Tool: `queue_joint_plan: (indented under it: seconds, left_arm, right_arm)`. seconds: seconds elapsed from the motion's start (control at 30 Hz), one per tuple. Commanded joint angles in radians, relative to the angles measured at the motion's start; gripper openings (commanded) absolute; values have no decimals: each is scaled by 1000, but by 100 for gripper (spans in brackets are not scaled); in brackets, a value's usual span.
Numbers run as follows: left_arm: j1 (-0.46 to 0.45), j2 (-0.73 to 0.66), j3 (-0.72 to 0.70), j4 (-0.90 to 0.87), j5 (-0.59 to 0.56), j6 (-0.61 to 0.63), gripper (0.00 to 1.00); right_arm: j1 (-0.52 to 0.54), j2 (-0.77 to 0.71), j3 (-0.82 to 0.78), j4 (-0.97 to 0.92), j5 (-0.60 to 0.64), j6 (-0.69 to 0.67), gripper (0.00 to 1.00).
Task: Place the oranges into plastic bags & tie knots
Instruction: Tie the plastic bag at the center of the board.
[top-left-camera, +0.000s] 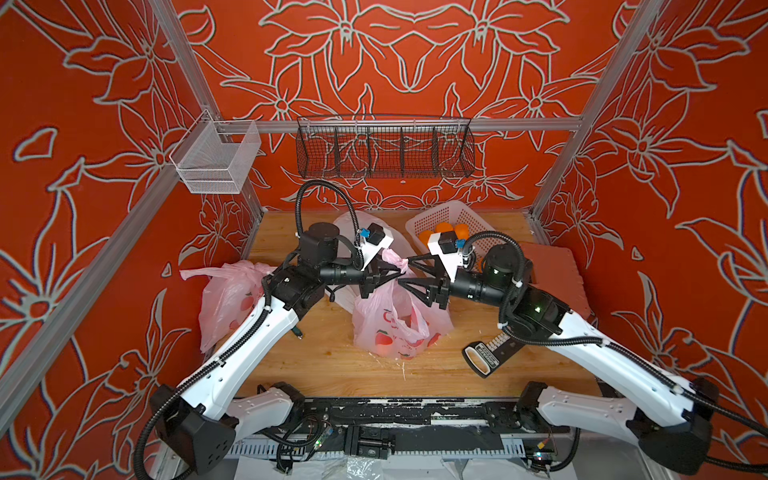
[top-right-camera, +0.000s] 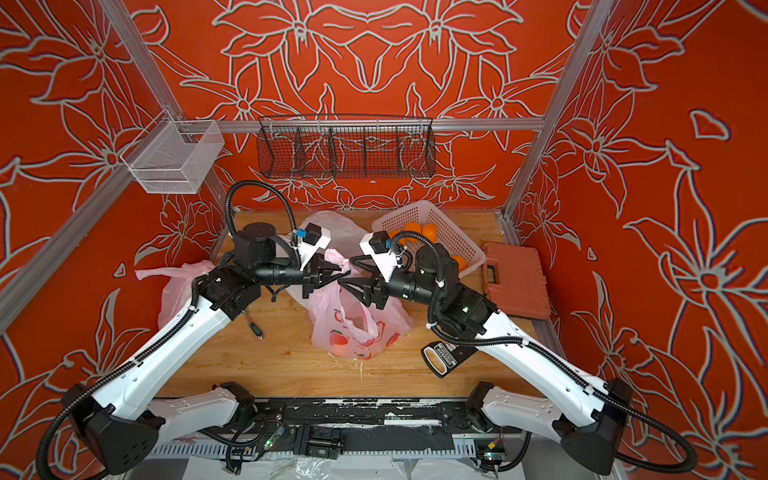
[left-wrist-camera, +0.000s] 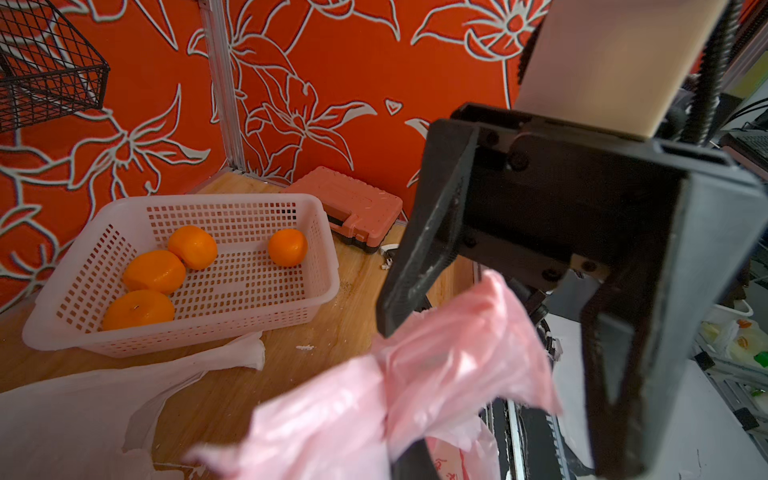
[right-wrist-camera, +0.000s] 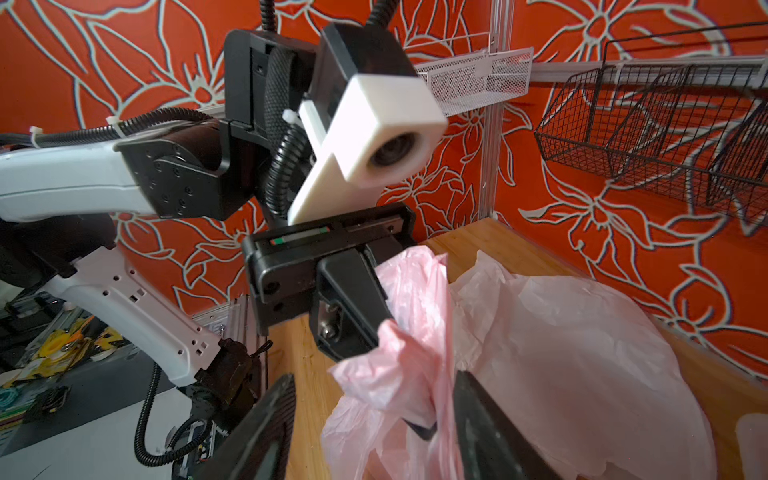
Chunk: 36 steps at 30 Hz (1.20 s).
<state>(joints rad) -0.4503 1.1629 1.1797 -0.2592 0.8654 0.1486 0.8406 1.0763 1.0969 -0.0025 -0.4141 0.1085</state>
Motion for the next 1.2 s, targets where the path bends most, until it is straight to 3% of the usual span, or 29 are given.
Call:
queue_joint_plan:
  seconds: [0.0, 0.1, 0.4, 0.53, 0.57, 0.63, 0.7, 0.8, 1.17]
  left_arm:
    - [5, 7, 11, 2, 3, 3, 0]
    - [5, 9, 12, 2, 3, 0, 0]
    - [5, 9, 8, -10, 9, 11, 0]
    - [5, 5, 6, -8, 9, 11, 0]
    - [5, 1, 2, -3, 10, 10, 4]
    - [5, -8, -9, 20, 11, 3, 30]
    - [5, -13, -21, 47, 11, -8, 49]
    - [5, -7, -25, 88, 11, -32, 64]
    - [10, -39, -69, 231, -156, -156, 76]
  right_arm:
    - [31, 8, 29, 35, 118, -22, 61]
    - [41, 27, 37, 32, 132, -32, 55]
    - [42, 22, 11, 110, 182, 17, 23]
    - [40, 30, 15, 109, 173, 34, 0]
    - [41, 28, 12, 107, 179, 35, 0]
    - [41, 23, 3, 98, 198, 44, 0]
    - [40, 16, 0, 82, 196, 42, 0]
    - [39, 9, -5, 63, 202, 46, 0]
    - [38, -15, -20, 45, 204, 45, 0]
